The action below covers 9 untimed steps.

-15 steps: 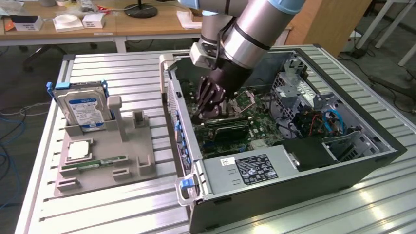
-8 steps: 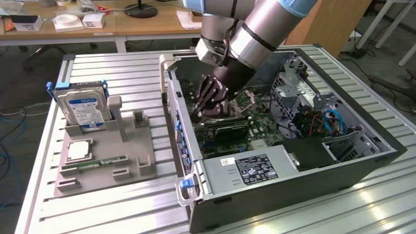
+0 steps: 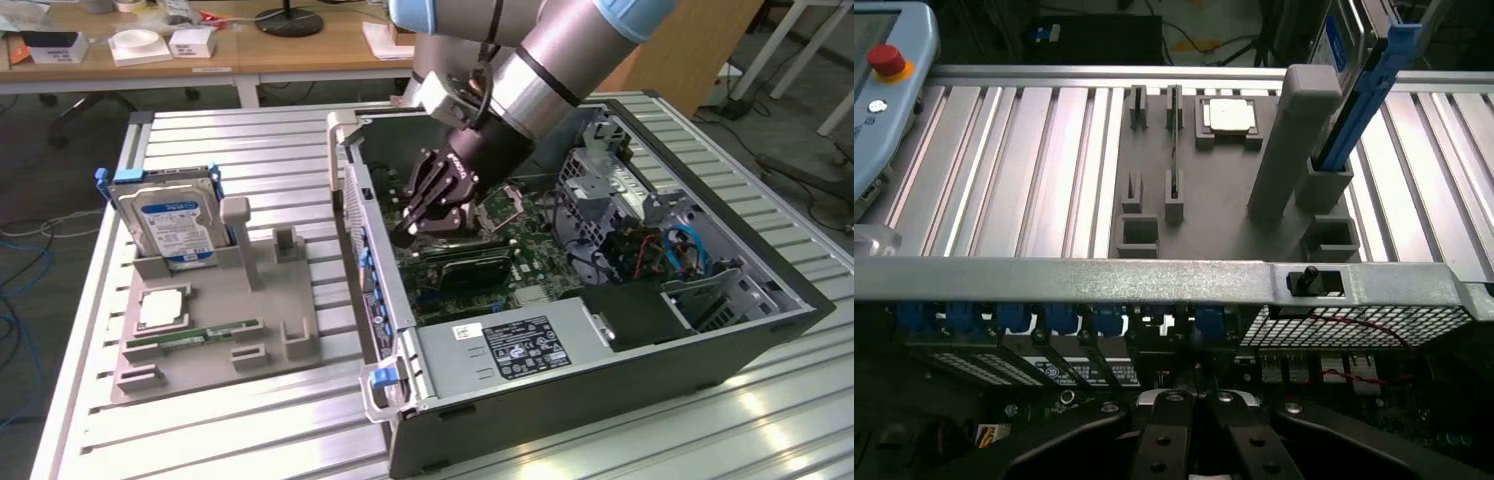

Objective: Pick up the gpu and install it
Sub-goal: 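Press down on the gpu until it lock into place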

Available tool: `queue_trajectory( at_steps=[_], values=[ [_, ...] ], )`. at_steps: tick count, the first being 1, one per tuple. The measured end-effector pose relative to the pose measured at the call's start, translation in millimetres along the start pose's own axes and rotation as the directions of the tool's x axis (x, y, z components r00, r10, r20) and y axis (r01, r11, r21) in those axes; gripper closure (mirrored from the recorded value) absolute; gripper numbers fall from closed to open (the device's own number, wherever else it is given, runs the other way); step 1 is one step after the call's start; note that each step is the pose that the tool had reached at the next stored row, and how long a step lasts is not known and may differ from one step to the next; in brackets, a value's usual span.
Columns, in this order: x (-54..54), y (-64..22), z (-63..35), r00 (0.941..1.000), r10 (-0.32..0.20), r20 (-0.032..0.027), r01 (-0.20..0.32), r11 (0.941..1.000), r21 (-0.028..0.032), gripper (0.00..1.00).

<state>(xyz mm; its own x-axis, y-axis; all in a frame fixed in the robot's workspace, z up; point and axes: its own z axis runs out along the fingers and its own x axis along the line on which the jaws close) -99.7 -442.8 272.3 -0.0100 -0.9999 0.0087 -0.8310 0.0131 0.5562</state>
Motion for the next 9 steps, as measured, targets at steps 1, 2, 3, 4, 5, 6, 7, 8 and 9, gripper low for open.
queue_trajectory(
  at_steps=[1,2,3,4,5,6,7,8,9],
  values=[
    [0.1,-1.2,-0.8,1.0000,0.000,-0.0002,0.000,1.0000,-0.0074,0.90],
    [0.4,-2.1,-1.6,1.0000,0.000,-0.0005,0.000,0.9999,-0.0121,0.90],
    [1.0,-2.4,-1.7,1.0000,0.000,-0.0004,0.000,0.9999,-0.0139,0.90],
    [1.6,-2.5,-1.6,1.0000,0.000,-0.0004,0.000,0.9999,-0.0152,0.90],
    [2.3,-2.6,-1.5,1.0000,0.000,-0.0006,0.000,0.9999,-0.0166,0.90],
    [3.1,-2.8,-1.2,1.0000,-0.001,-0.0007,0.001,0.9998,-0.0179,0.90],
    [3.9,-3.0,-0.9,1.0000,-0.001,-0.0010,0.001,0.9998,-0.0193,0.90],
    [4.8,-3.3,-0.5,1.0000,-0.001,-0.0012,0.001,0.9998,-0.0206,0.90],
    [5.5,-3.5,-0.2,1.0000,-0.002,-0.0014,0.001,0.9998,-0.0216,0.90]
  ],
)
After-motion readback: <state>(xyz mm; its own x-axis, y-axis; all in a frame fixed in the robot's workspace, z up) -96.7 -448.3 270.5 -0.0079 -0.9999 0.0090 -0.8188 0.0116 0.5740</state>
